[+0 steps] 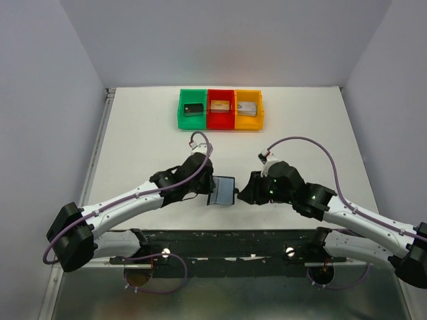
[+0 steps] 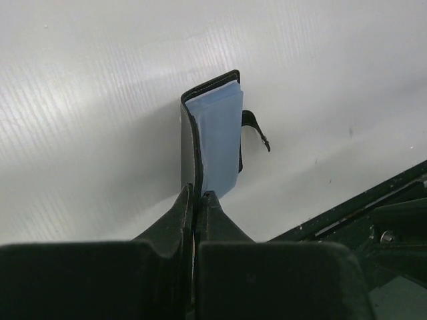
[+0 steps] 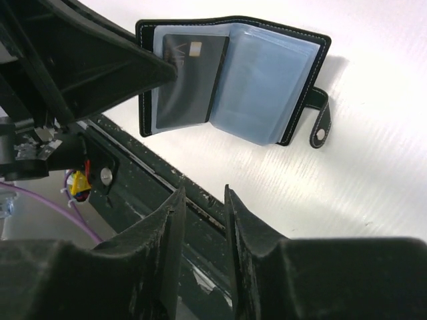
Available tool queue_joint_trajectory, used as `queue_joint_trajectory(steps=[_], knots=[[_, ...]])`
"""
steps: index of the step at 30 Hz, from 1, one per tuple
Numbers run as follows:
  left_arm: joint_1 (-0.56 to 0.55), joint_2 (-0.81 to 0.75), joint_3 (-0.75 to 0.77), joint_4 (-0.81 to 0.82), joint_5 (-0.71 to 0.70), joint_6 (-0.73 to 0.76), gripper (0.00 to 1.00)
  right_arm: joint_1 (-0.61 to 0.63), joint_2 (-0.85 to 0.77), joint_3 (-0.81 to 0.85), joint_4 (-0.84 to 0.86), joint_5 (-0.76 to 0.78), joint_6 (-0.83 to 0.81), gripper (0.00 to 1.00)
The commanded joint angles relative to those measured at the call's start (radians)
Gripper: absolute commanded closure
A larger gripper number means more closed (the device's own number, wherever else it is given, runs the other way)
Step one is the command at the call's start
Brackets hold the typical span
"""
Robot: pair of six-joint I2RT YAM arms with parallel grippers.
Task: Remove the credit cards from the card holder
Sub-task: Place the card holder at the center of the board.
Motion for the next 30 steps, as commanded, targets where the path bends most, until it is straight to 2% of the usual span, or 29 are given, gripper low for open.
queue_joint_trajectory(steps=[1,8,12,19,30], knots=[[0.093,-0.051,-0.126,0.266,0.173,-0.078,1.0,-0.009,0.015,-0.07,0.149,0.061,0.011,0.64],[0.178,-0.056,-0.25,0.473,0.322,-0.127,1.0,-0.019,0.066,-0.113,0.28,0.042,0.011,0.69],[0.208,-0.043,-0.287,0.545,0.374,-0.144,1.0,-0.039,0.159,-0.113,0.348,-0.049,0.016,0.72],[0.262,-0.028,-0.324,0.584,0.432,-0.138,1.0,-0.118,0.362,-0.09,0.466,-0.184,0.033,0.76],[0.31,0.124,-0.324,0.631,0.53,-0.122,1.0,-0.164,0.524,-0.056,0.561,-0.282,0.043,0.76]])
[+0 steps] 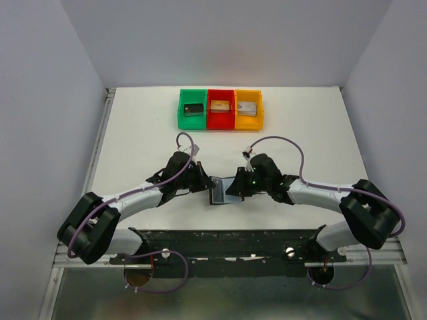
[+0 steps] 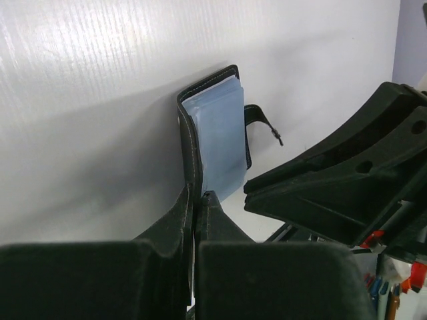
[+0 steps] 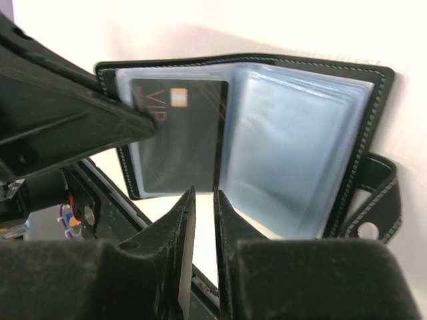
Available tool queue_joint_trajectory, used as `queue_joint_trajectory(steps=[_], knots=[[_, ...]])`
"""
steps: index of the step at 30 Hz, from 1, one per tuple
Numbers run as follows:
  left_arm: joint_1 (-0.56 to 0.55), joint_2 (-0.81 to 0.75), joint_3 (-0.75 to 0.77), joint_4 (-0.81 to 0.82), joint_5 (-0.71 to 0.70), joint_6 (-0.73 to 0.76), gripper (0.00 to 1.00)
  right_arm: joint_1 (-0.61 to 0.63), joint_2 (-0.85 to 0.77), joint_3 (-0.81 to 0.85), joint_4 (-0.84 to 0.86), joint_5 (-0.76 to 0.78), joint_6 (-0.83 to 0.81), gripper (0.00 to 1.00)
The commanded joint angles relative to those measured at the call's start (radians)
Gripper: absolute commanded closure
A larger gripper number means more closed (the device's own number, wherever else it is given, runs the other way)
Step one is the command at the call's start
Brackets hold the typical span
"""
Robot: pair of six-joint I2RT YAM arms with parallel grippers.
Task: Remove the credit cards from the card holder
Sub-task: Place the card holder at the center of the board.
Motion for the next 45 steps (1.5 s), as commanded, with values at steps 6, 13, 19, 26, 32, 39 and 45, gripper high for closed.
queue_joint_trajectory(steps=[6,13,19,26,32,39,45], knots=[[0.037,0.102,0.012,0.036,0.085,0.042,1.0,-0.044,0.105,0.023,0.089,-0.09,0.004,0.76],[0.051,0.113,0.036,-0.031,0.071,0.088,1.0,-0.076,0.145,-0.015,0.138,-0.113,0.019,0.76],[0.067,0.09,0.069,-0.12,0.027,0.143,1.0,-0.084,0.169,-0.02,0.141,-0.116,0.024,0.76],[0.1,0.069,0.07,-0.177,0.002,0.166,0.55,-0.085,0.186,-0.04,0.149,-0.109,0.028,0.76],[0.119,0.06,0.078,-0.221,-0.027,0.17,0.37,-0.085,0.176,-0.038,0.13,-0.096,0.024,0.76],[0.139,-0.069,0.089,-0.346,-0.197,0.163,0.37,-0.085,0.116,-0.038,0.077,-0.073,0.007,0.75],[0.139,-0.189,0.093,-0.367,-0.234,0.121,0.39,-0.085,0.053,-0.026,0.023,-0.066,-0.016,0.73]])
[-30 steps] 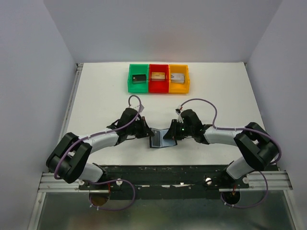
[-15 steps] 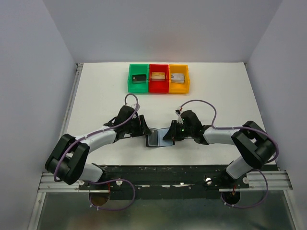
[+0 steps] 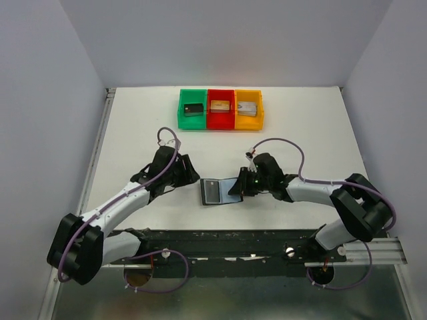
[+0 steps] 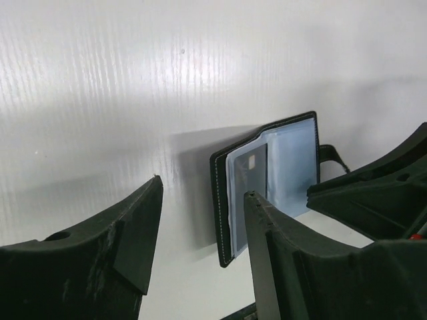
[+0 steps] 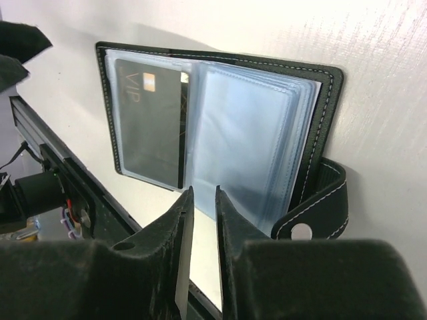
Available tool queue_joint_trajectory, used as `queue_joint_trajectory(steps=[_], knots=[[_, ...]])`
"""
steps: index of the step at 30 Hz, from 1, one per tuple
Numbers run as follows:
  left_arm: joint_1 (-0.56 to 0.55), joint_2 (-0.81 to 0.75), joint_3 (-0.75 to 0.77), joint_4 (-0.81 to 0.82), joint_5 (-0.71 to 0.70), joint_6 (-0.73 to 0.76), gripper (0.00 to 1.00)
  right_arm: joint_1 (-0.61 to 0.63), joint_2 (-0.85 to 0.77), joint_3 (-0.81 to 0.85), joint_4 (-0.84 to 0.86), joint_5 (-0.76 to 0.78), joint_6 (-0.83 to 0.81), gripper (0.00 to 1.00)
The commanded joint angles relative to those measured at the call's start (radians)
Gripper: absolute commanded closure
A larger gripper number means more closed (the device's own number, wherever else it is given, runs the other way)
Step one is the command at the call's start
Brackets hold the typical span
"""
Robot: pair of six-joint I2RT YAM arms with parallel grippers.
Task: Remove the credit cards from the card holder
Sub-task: Place the card holder at the center of the board, then remove the credit card from the card holder.
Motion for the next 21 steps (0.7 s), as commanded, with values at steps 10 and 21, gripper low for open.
queue_joint_trajectory(steps=[10,21], knots=[[-0.076,-0.076,-0.036,0.231,0.14,-0.119,0.49,0.001,-0.162,0.094,-0.15,-0.034,-0.076,0.68],[-0.177,0.05,-0.125,0.334,0.08,-0.155,0.63,0.021,-0.018,0.145,-0.044,-0.145,-0.022,0.72]])
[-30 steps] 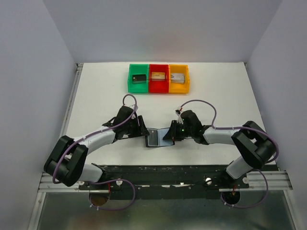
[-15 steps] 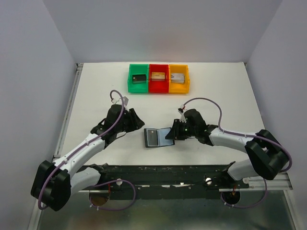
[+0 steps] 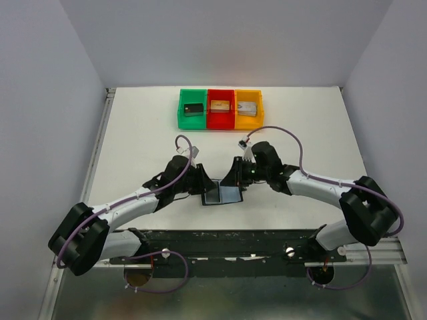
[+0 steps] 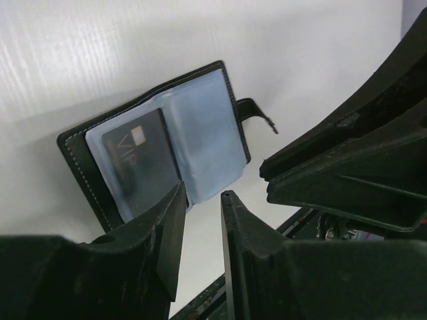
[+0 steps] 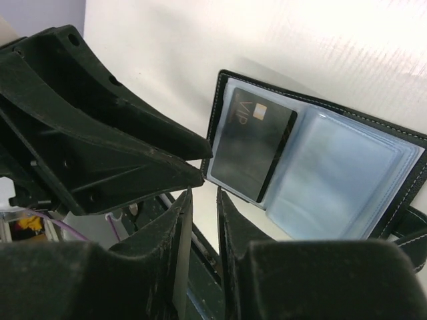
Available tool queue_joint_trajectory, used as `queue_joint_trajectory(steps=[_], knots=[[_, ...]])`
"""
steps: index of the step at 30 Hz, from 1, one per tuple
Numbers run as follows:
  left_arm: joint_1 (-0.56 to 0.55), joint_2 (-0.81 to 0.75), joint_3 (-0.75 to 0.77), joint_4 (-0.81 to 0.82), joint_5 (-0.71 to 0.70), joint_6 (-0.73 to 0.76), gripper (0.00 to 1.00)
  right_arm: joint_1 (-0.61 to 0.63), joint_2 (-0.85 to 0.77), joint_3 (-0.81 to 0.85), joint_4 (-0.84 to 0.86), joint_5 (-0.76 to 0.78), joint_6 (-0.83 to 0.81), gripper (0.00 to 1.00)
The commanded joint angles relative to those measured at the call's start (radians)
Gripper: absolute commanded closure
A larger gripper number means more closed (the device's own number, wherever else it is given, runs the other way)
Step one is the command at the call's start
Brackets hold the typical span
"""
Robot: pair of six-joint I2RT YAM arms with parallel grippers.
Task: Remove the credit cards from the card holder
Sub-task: Remove the credit card from the card holder.
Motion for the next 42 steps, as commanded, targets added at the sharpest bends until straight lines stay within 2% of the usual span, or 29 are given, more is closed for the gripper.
queue_joint_trajectory(steps=[1,10,27,37,42], knots=[[-0.004,0.031,-0.061,0.054,-0.033,-0.027,0.64,0.006,0.083,-0.008,0.062,-0.062,0.027,0.72],[-0.004,0.097,-0.094,0.039,-0.073,-0.027,0.7,0.006,0.185,-0.04,0.117,-0.074,0.033,0.72],[0.032,0.091,-0.12,-0.015,-0.096,0.024,0.7,0.006,0.186,-0.143,0.096,0.035,0.032,0.73],[0.091,-0.078,-0.128,-0.021,-0.047,0.057,0.7,0.008,0.019,-0.089,-0.006,0.058,0.03,0.71],[0.089,-0.137,-0.127,0.046,-0.002,0.041,0.7,0.014,0.011,-0.01,-0.012,0.015,0.035,0.69]])
